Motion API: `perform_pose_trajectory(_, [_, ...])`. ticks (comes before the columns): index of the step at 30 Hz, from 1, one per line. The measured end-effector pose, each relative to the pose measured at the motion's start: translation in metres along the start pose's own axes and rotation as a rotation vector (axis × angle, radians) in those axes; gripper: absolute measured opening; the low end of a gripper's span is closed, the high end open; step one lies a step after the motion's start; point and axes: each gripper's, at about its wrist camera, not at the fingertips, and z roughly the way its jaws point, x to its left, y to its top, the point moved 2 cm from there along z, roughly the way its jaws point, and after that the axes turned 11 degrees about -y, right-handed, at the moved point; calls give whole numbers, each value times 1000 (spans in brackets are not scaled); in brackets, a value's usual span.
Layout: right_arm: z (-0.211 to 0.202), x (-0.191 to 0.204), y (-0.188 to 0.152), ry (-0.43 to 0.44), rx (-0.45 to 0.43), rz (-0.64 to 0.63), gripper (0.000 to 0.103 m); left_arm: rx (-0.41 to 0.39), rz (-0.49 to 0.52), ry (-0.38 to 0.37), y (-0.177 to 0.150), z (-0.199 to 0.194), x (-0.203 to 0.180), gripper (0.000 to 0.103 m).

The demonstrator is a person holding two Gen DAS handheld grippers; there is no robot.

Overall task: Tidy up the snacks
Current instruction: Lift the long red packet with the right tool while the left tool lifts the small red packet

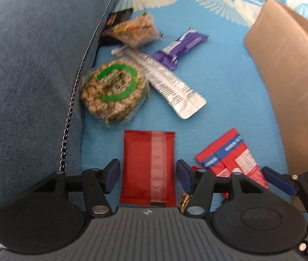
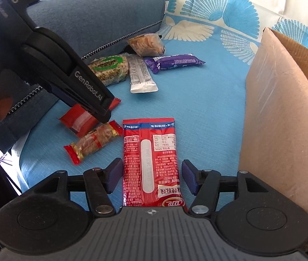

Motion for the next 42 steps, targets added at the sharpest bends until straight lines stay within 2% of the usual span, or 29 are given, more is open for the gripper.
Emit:
perform_pose_trajectory(7, [2,1,0,-2,0,6,62,-7,6,-4,-1,1,1,66])
perform_pose_trajectory(9, [2,0,0,0,1,7,60,-9,10,-7,-1,1,0,63])
perform_pose_trajectory(11, [1,0,0,8,1,7,58,-15,14,-13,-1,0,-1,56])
perform_pose_trajectory(17, [0,0,0,10,-4,-2,51,-24,22,-17,-2,-3,-4,48])
perform_pose_trajectory(22, [-3,-3,1,-5,-11,16,48,-62,21,-21,-2,-9,-5,46])
perform_pose_trajectory(30, [-29,-6,7,-6,-138,26,47,-194,32,-54,-5,-33,-9,46])
perform_pose_trajectory(38, [-60,-9,10,-43,-244,19,47,-405,26,-77,-20,-75,-10,46])
perform_pose_trajectory(42, [-80,-15,11,-52,-305,27,47,-481,31,-99,-26,-91,-12,46])
